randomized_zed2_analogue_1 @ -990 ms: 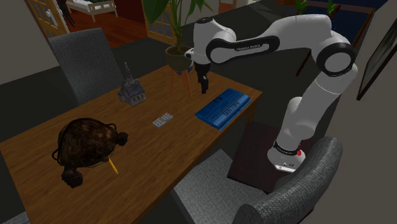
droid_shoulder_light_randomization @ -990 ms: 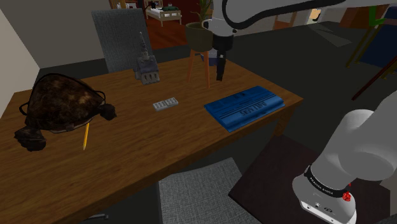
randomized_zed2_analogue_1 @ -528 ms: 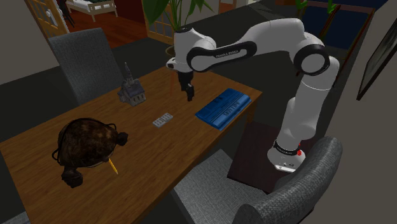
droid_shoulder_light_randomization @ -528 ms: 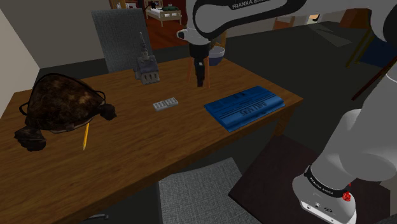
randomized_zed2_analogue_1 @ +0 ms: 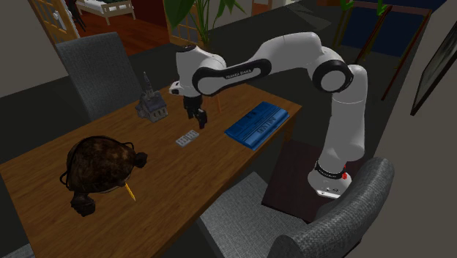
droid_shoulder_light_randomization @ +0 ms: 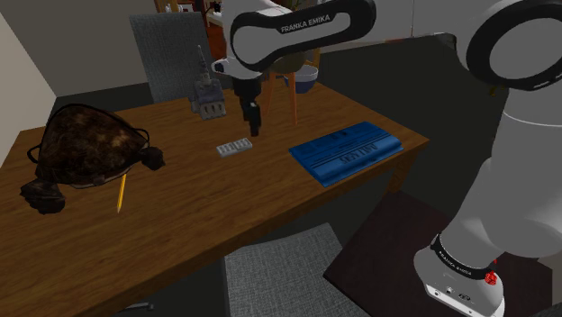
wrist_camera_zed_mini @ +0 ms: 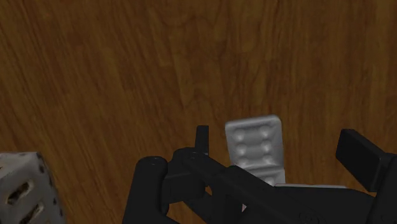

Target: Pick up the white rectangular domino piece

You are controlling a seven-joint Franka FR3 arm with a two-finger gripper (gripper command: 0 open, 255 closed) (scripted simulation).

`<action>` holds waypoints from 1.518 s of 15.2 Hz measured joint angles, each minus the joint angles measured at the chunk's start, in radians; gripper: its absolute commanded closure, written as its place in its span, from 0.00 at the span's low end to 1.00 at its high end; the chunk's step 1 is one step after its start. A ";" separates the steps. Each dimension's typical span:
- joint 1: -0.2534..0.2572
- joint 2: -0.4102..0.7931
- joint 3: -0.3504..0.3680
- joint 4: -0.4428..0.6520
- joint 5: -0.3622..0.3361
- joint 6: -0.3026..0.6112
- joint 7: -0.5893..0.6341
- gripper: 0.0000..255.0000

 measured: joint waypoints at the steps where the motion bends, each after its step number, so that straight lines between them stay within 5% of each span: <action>1: 0.010 0.036 0.009 0.037 -0.002 -0.004 -0.014 0.00; 5: 0.034 0.130 0.033 0.142 -0.007 -0.025 -0.061 0.00; 12: 0.034 0.152 0.033 0.085 -0.010 0.052 -0.066 0.00; 13: 0.034 0.153 0.033 0.083 -0.010 0.055 -0.066 1.00; 23: 0.032 0.143 0.032 0.074 -0.011 0.068 -0.067 1.00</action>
